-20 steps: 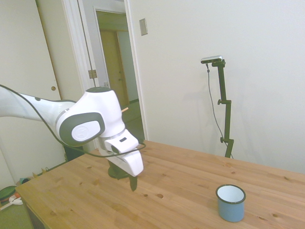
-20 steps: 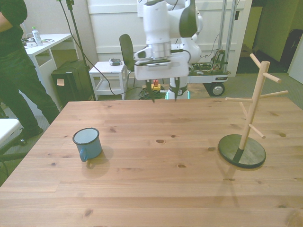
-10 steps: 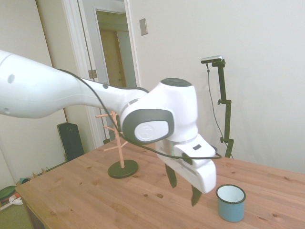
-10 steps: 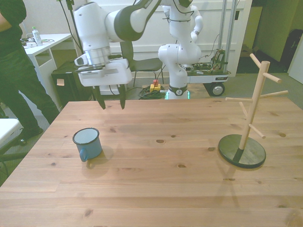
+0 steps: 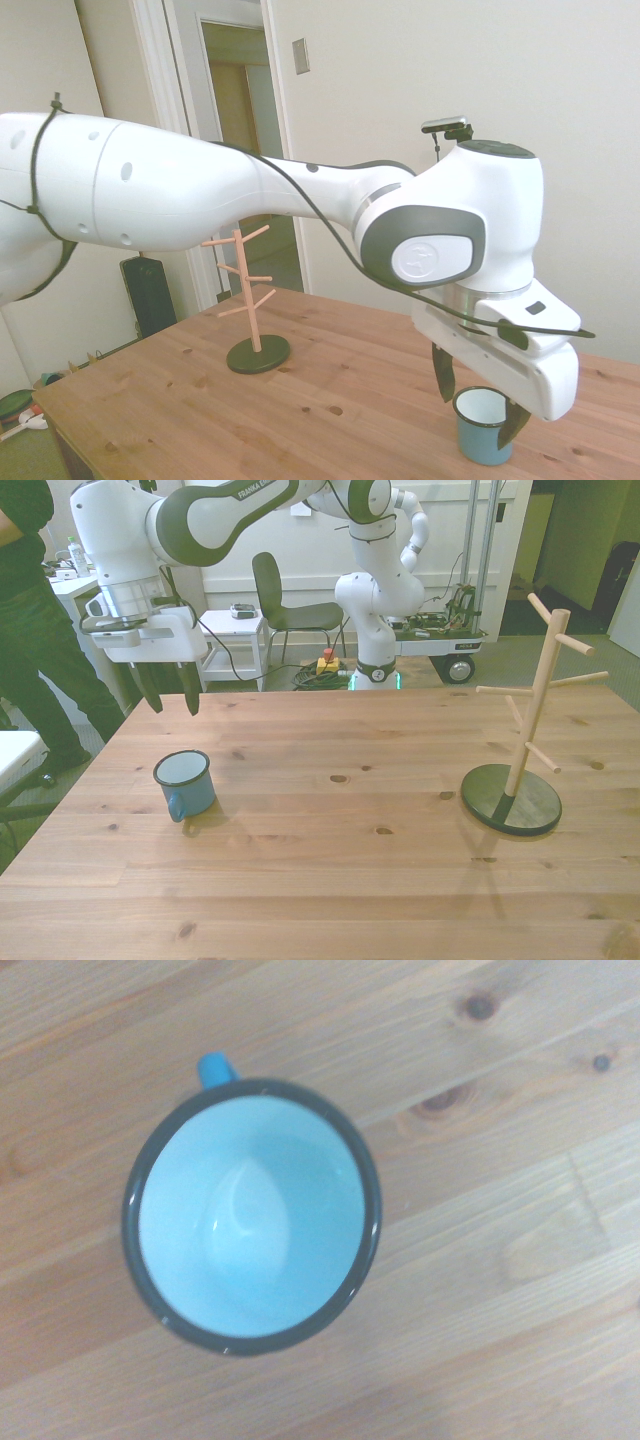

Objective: Hang the mug

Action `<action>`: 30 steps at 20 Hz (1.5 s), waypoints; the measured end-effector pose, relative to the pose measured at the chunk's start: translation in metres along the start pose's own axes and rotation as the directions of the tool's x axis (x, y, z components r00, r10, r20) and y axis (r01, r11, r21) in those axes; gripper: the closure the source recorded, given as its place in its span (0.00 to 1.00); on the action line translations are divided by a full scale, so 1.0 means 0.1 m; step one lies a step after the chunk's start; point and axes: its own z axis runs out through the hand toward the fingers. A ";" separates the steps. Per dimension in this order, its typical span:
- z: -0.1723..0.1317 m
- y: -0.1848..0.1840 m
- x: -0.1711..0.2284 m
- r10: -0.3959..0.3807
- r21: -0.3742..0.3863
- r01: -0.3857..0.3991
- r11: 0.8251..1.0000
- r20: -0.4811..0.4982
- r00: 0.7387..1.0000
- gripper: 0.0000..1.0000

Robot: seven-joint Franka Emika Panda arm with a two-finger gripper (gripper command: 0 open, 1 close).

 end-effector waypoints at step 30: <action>1.10 -0.75 0.27 0.068 -0.048 -0.066 0.997 0.037 0.997 1.00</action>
